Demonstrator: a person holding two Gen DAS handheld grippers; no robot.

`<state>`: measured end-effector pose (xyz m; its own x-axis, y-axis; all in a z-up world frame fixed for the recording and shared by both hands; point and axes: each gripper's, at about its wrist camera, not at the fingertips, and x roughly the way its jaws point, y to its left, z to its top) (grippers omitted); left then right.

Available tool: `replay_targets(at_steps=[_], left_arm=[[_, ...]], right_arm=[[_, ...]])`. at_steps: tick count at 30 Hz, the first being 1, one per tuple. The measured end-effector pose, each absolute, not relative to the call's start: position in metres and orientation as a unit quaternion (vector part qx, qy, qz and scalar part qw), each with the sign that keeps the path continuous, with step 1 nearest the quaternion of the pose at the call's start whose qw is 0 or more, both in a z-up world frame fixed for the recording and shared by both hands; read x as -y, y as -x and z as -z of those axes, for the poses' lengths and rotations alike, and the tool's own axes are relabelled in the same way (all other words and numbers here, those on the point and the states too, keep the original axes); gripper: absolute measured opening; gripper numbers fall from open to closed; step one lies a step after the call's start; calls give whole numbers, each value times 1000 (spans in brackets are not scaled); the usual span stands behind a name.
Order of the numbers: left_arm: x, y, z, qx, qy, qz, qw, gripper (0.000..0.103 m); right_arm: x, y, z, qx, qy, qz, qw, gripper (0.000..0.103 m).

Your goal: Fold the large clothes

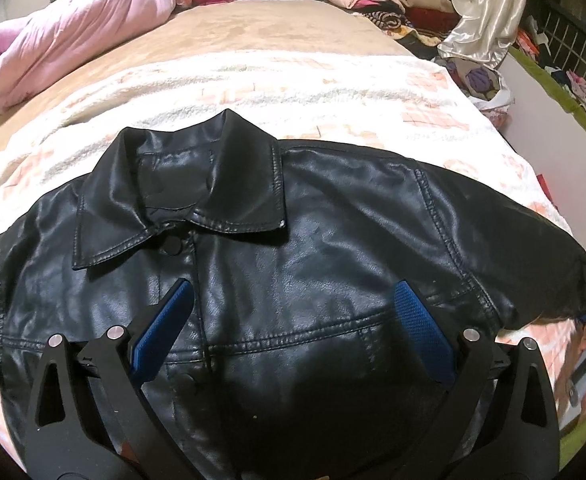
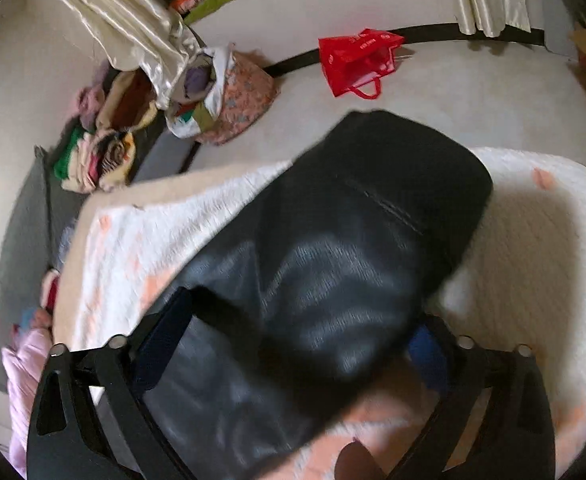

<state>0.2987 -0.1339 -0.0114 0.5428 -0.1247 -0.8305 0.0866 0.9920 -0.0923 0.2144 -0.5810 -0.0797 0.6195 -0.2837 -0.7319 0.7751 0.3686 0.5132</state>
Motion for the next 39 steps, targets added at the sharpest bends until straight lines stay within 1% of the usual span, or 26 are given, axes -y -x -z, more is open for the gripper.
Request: replay_targets(at_steps=[1, 2, 4, 5, 7, 8, 11, 14, 17, 28, 33, 39], left_arm=[[134, -298, 11, -475, 21, 61, 878, 94], [133, -297, 10, -475, 22, 62, 878, 94], [132, -296, 7, -474, 24, 64, 878, 94], [130, -296, 6, -473, 25, 63, 878, 94], [126, -295, 2, -473, 27, 59, 879, 94], [122, -294, 0, -472, 32, 57, 879, 94], [113, -293, -7, -470, 41, 53, 880, 94], [101, -291, -16, -466, 49, 49, 882, 94], [87, -287, -26, -459, 60, 47, 885, 94], [9, -268, -54, -437, 150, 39, 886, 94], [-32, -254, -63, -421, 201, 44, 884, 94], [-71, -234, -71, -397, 243, 60, 883, 94]], right_arm=[[582, -216, 78, -265, -448, 335, 786, 48], [583, -217, 77, -250, -449, 328, 793, 26], [586, -217, 73, -232, -456, 299, 806, 17], [584, -216, 66, -216, -456, 279, 817, 15], [580, -215, 52, -198, -445, 250, 837, 15], [574, -216, 40, -188, -432, 229, 852, 12], [555, -222, 10, -164, -402, 165, 886, 12], [524, -235, -20, -158, -357, 110, 914, 9], [491, -249, -43, -164, -320, 70, 931, 9], [344, -275, -123, -151, -203, -109, 961, 7], [279, -282, -142, -149, -158, -179, 960, 7], [211, -275, -137, -164, -118, -248, 947, 7]])
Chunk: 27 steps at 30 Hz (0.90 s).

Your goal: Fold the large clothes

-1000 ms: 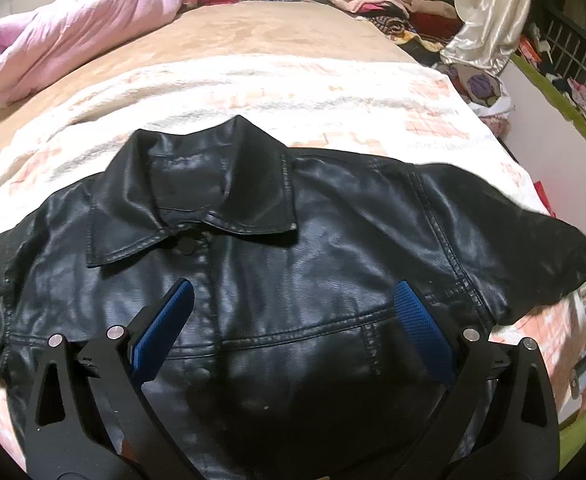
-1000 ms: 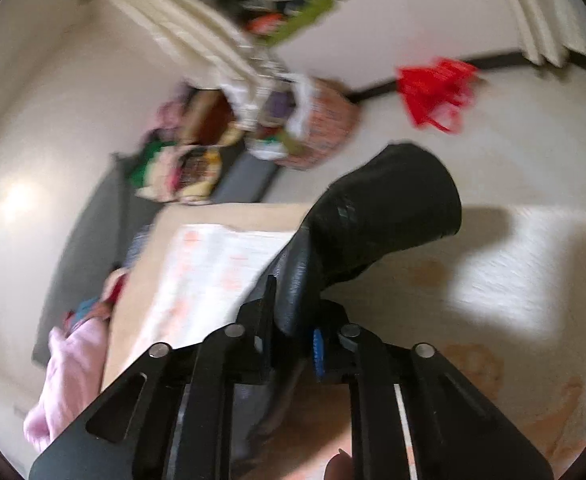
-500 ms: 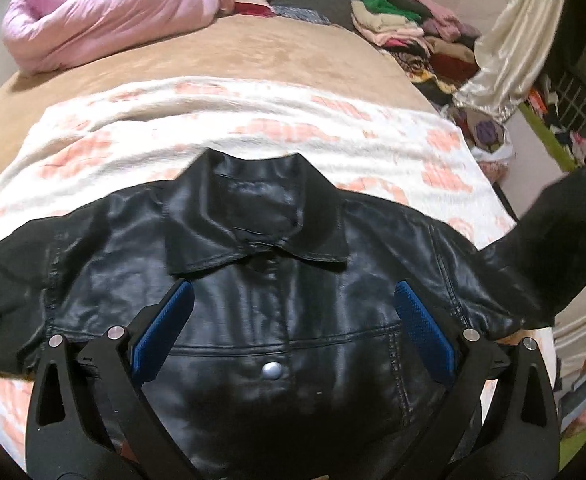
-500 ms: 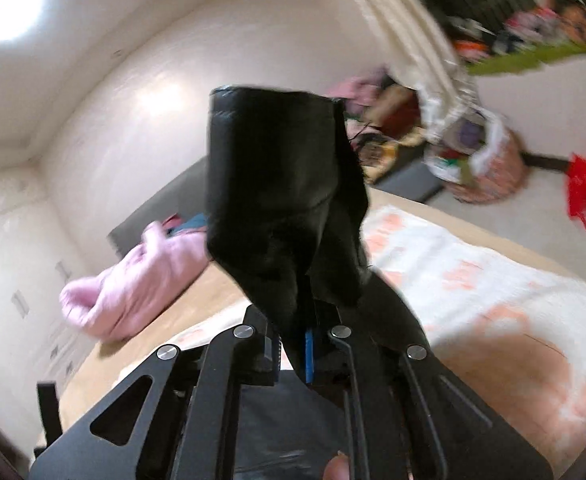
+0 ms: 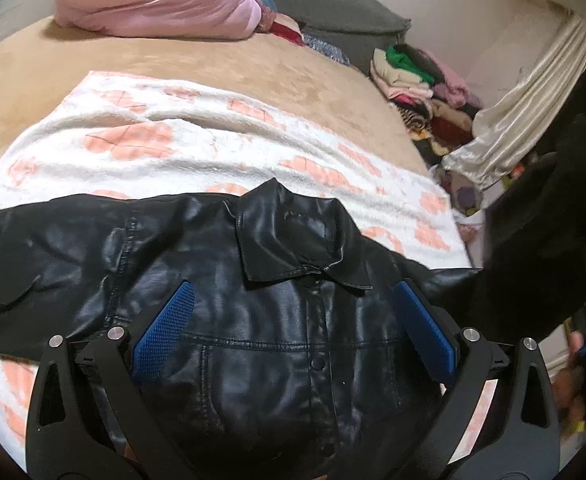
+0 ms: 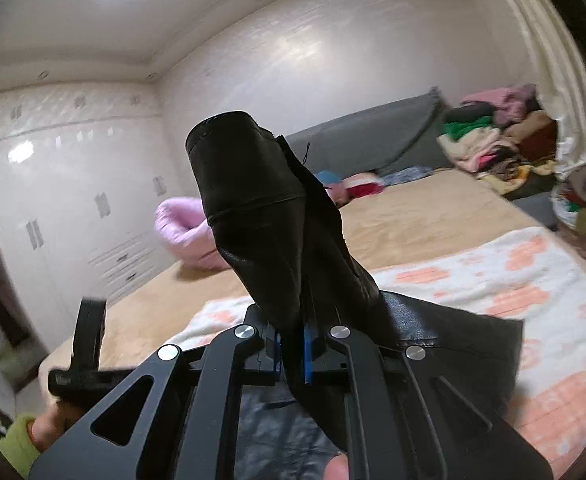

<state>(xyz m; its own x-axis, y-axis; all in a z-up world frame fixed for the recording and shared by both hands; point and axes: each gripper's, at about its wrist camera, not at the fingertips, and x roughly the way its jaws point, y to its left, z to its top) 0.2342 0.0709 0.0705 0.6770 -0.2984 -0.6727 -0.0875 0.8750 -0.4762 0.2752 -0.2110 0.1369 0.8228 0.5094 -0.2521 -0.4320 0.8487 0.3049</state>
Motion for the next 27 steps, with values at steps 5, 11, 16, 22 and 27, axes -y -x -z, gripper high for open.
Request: replay_targets(at_steps=[5, 11, 16, 22, 27], left_arm=[[-100, -210, -74, -371, 280, 74, 882, 94], [-130, -184, -77, -342, 319, 85, 880, 94], [-147, -174, -66, -337, 344, 97, 871, 94], [-155, -170, -47, -339, 378, 113, 854, 94], [-163, -168, -30, -344, 412, 125, 834, 94]], right_arm=[[160, -264, -117, -191, -89, -290, 934, 7], [100, -253, -85, -231, -56, -315, 919, 7], [70, -258, -51, -275, -37, -312, 909, 7], [43, -253, -3, -325, -6, -304, 895, 10], [24, -247, 21, -354, 30, -308, 882, 25]])
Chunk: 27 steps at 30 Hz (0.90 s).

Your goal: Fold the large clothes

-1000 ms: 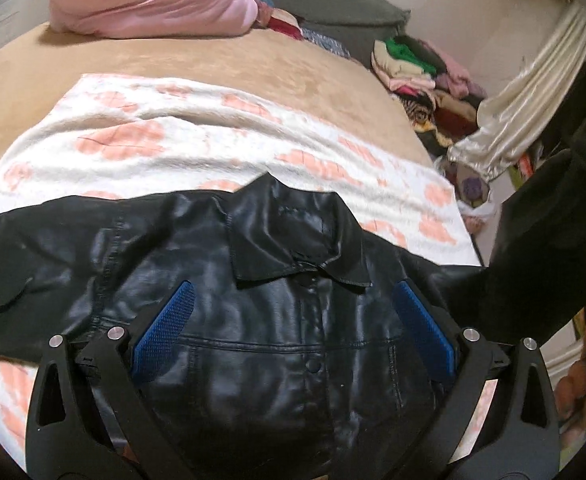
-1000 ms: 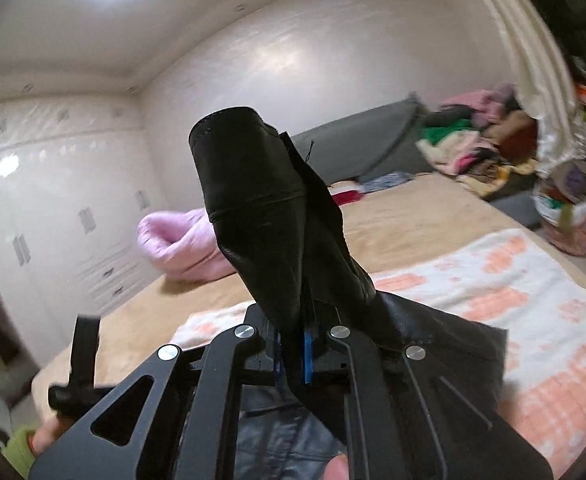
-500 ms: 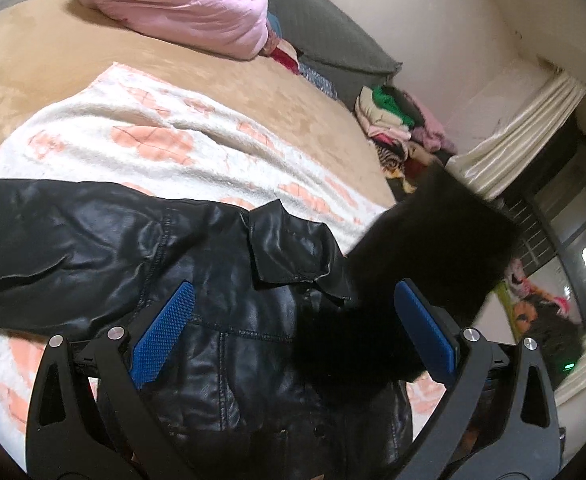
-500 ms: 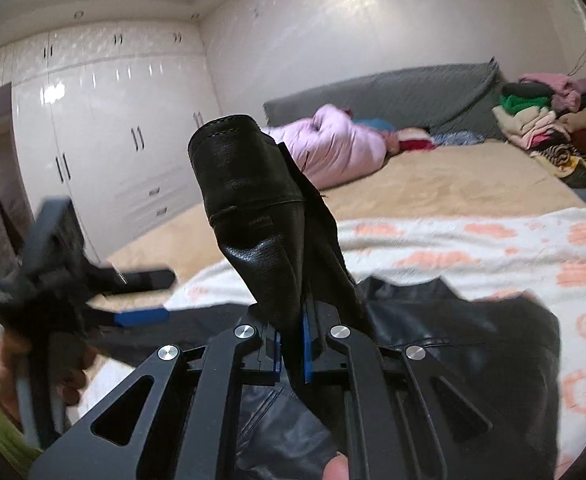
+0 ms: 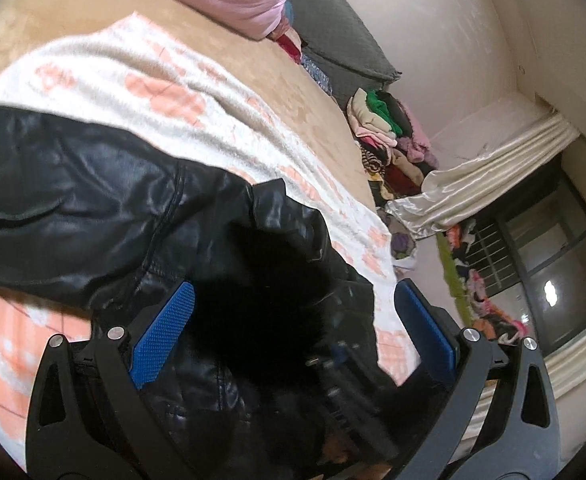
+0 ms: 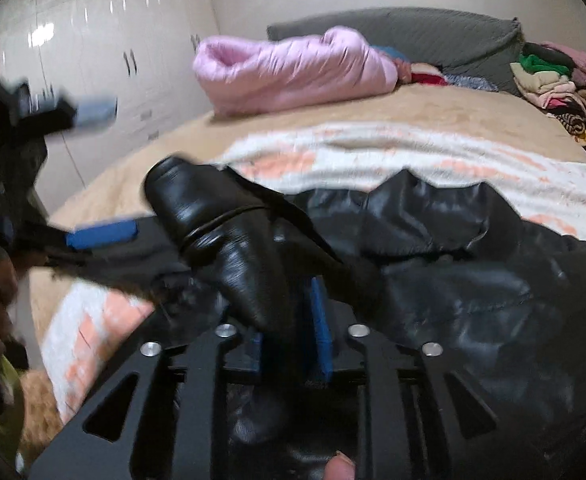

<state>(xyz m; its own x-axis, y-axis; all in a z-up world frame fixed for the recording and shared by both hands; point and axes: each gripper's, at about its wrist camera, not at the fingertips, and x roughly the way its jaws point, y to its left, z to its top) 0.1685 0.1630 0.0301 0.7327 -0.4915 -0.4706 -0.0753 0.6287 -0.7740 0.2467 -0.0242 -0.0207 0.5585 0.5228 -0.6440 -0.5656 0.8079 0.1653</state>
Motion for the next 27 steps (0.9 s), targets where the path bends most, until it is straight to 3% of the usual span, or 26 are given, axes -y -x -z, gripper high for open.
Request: replay_targets(at_steps=[1, 2, 3, 6, 8, 13, 15, 17, 19, 21, 24, 25, 27], left_arm=[[-165, -167, -27, -345, 417, 121, 832, 94], [-166, -166, -24, -347, 420, 118, 830, 94], [-167, -166, -22, -349, 420, 118, 829, 94], [-165, -170, -8, -379, 410, 106, 822, 94], [-164, -174, 3, -399, 404, 95, 818, 94], [-155, -190, 32, -444, 382, 66, 808, 94], [-149, -196, 39, -459, 357, 41, 812, 94], [-144, -200, 41, -460, 341, 33, 819, 80], [-135, -202, 41, -471, 292, -1, 832, 54], [-129, -202, 36, -464, 269, -2, 844, 37], [-122, -198, 15, -445, 238, 6, 864, 30], [-120, -198, 7, -437, 232, 11, 869, 20], [-124, -198, -14, -411, 242, 37, 878, 15]], right_arm=[[22, -244, 24, -358, 37, -310, 880, 29], [20, -243, 29, -366, 42, -314, 875, 43], [20, -243, 33, -378, 47, -315, 869, 69], [20, -232, 40, -391, 53, -329, 858, 78], [27, -223, 37, -392, 53, -336, 855, 92], [60, -208, 22, -372, 10, -349, 860, 91], [76, -208, 17, -371, -1, -339, 865, 79], [92, -211, 13, -369, -11, -324, 871, 73], [108, -214, 10, -365, -23, -304, 879, 69], [123, -220, 9, -366, -33, -282, 886, 64], [149, -226, 6, -360, -51, -250, 897, 63], [155, -228, 5, -358, -54, -243, 900, 63], [174, -233, -1, -349, -64, -223, 908, 63]])
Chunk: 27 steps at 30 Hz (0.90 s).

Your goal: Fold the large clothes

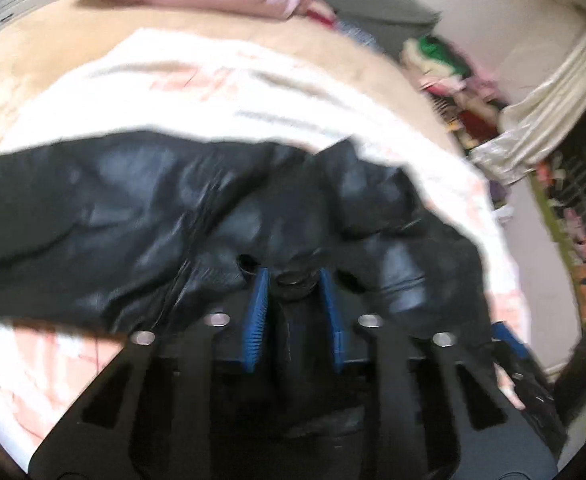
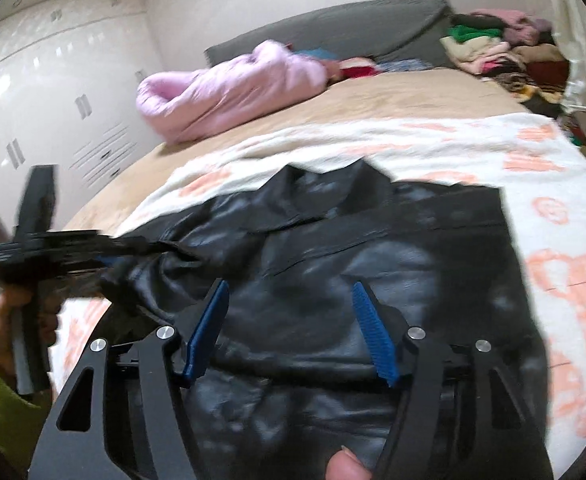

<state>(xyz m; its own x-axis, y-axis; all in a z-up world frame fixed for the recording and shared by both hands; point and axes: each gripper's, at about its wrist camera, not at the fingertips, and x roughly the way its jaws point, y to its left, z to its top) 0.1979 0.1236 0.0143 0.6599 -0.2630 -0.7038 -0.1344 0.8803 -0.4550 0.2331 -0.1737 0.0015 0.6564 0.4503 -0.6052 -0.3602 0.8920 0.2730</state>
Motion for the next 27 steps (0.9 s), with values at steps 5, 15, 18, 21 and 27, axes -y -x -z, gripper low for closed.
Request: replay_targets(at_steps=[5, 15, 18, 21, 27], left_arm=[[-122, -198, -63, -359, 231, 72, 902, 9], [-154, -212, 13, -413, 203, 2, 888, 0], [-160, -208, 28, -440, 204, -8, 875, 0], [-159, -202, 19, -433, 202, -8, 878, 0], [-112, -210, -17, -411, 155, 28, 898, 12]], right_arm=[[219, -261, -25, -323, -98, -163, 927, 63], [224, -342, 13, -402, -59, -100, 908, 55], [219, -355, 33, -426, -29, -77, 901, 54], [224, -368, 57, -461, -17, -41, 886, 53], [221, -373, 74, -471, 0, -26, 882, 55]])
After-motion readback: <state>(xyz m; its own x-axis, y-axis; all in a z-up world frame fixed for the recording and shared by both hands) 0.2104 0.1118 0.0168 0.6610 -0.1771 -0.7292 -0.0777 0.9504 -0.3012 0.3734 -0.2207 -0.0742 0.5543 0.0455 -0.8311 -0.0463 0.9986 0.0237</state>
